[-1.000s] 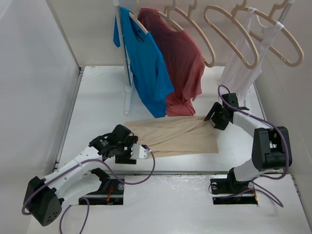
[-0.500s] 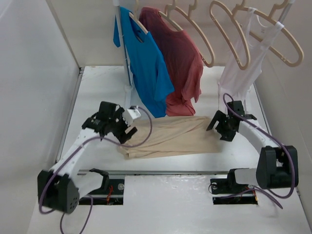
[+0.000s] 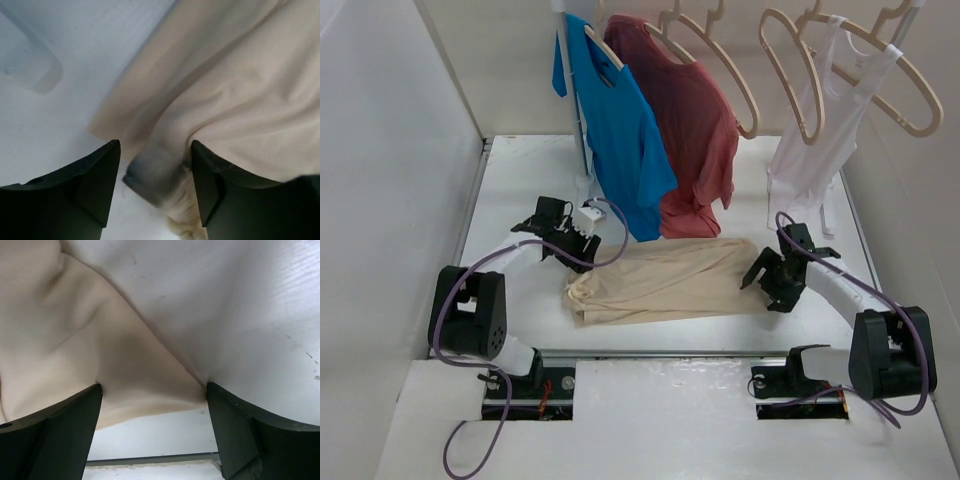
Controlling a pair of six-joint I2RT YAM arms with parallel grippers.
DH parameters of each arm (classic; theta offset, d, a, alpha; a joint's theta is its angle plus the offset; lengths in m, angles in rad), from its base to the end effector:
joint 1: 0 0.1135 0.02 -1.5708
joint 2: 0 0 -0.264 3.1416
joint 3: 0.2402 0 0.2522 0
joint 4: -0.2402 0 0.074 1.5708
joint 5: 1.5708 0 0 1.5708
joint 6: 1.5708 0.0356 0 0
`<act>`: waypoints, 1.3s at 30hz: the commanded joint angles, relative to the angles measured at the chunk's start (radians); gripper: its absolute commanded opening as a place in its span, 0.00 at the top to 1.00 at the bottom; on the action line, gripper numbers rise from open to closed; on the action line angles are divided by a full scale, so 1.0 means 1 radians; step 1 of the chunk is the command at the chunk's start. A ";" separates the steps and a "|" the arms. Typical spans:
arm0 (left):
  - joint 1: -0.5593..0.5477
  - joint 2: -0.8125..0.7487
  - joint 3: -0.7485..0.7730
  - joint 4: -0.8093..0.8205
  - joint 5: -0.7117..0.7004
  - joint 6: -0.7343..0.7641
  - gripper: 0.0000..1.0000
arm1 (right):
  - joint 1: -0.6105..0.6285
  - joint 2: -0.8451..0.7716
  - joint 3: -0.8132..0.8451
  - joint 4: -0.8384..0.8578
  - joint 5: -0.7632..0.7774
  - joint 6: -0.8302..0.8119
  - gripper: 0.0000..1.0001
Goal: Place the trousers on the hanger
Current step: Fold the trousers at the center of the board.
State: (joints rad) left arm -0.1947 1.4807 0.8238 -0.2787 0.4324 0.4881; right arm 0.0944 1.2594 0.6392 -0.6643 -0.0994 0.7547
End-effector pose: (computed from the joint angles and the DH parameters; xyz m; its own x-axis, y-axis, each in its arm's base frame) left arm 0.2816 -0.0707 0.1888 -0.5007 0.5327 -0.6822 0.7410 0.6713 -0.0197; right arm 0.2030 0.0228 0.1663 -0.7791 0.6110 -0.1405 0.5656 0.7817 0.2628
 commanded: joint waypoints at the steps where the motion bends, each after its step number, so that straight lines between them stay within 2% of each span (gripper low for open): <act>1: -0.002 0.009 -0.023 0.150 0.006 -0.062 0.62 | 0.019 -0.040 -0.018 -0.047 0.050 0.049 0.10; 3: -0.002 0.021 -0.023 0.168 -0.003 -0.074 0.87 | 0.028 -0.040 -0.018 -0.057 0.050 0.060 0.19; 4: 0.017 0.032 -0.023 0.168 -0.003 -0.086 1.00 | 0.028 -0.040 -0.018 -0.057 0.050 0.060 0.33; 5: 0.027 0.032 -0.014 0.185 -0.014 -0.095 1.00 | 0.028 -0.051 -0.018 -0.057 0.050 0.070 0.65; 6: 0.041 0.032 -0.014 0.185 -0.014 -0.095 1.00 | 0.028 -0.051 -0.027 -0.057 0.035 0.071 0.80; 7: 0.069 0.032 -0.003 0.185 -0.014 -0.095 1.00 | 0.028 -0.061 -0.027 -0.057 0.021 0.080 0.93; 8: 0.084 0.021 -0.003 0.185 -0.014 -0.086 1.00 | 0.028 -0.061 -0.038 -0.057 0.021 0.080 1.00; 9: 0.096 0.021 0.009 0.173 -0.014 -0.066 1.00 | 0.028 -0.071 -0.038 -0.066 0.012 0.092 1.00; 16: 0.120 0.012 0.031 0.109 -0.023 -0.003 0.98 | 0.037 -0.155 -0.072 -0.109 0.003 0.129 1.00; 17: 0.120 0.012 0.041 0.090 0.001 0.012 0.81 | 0.038 -0.164 -0.072 -0.109 0.003 0.129 0.99; 18: 0.109 0.012 0.041 0.072 0.014 0.023 0.71 | 0.038 -0.164 -0.072 -0.109 0.003 0.129 0.86; 19: 0.095 0.012 0.050 0.029 0.028 0.036 0.62 | 0.038 -0.164 -0.072 -0.109 0.003 0.129 0.69; 20: 0.095 0.012 0.051 0.012 0.038 0.049 0.54 | 0.038 -0.152 -0.072 -0.109 0.013 0.129 0.44; 21: 0.086 0.012 0.051 -0.005 0.048 0.059 0.44 | 0.038 -0.143 -0.059 -0.109 0.027 0.129 0.41; 22: 0.086 0.012 0.060 -0.032 0.060 0.069 0.41 | 0.038 -0.143 -0.030 -0.109 0.038 0.115 0.38; 25: 0.121 -0.017 0.087 -0.071 0.071 0.098 0.38 | 0.065 -0.143 0.090 -0.156 0.119 0.094 0.35; 26: 0.130 -0.029 0.122 -0.106 0.071 0.121 0.38 | 0.074 -0.143 0.121 -0.167 0.142 0.094 0.31; 27: 0.130 -0.043 0.142 -0.128 0.080 0.139 0.38 | 0.074 -0.143 0.140 -0.138 0.142 0.083 0.26; 29: 0.130 -0.094 0.185 -0.192 0.080 0.188 0.38 | 0.084 -0.108 0.201 -0.109 0.154 0.058 0.23; 30: 0.109 -0.115 0.186 -0.214 0.080 0.260 0.38 | 0.084 -0.053 0.223 -0.081 0.165 0.040 0.17; 32: 0.037 -0.184 0.186 -0.258 0.080 0.341 0.38 | 0.084 0.023 0.292 -0.032 0.120 -0.023 0.13; 34: -0.017 -0.224 0.141 -0.316 0.068 0.426 0.38 | 0.084 0.170 0.347 -0.009 0.096 -0.125 0.12; 36: -0.090 -0.246 0.097 -0.368 0.055 0.451 0.38 | 0.093 0.294 0.422 -0.020 0.150 -0.170 0.12; 39: -0.187 -0.269 0.029 -0.369 0.003 0.451 0.37 | 0.082 0.359 0.458 0.015 0.144 -0.195 0.12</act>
State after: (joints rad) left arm -0.3225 1.2121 0.9234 -0.5323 0.4641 0.8608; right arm 0.1772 1.5860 1.0481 -0.6823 0.0261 0.6468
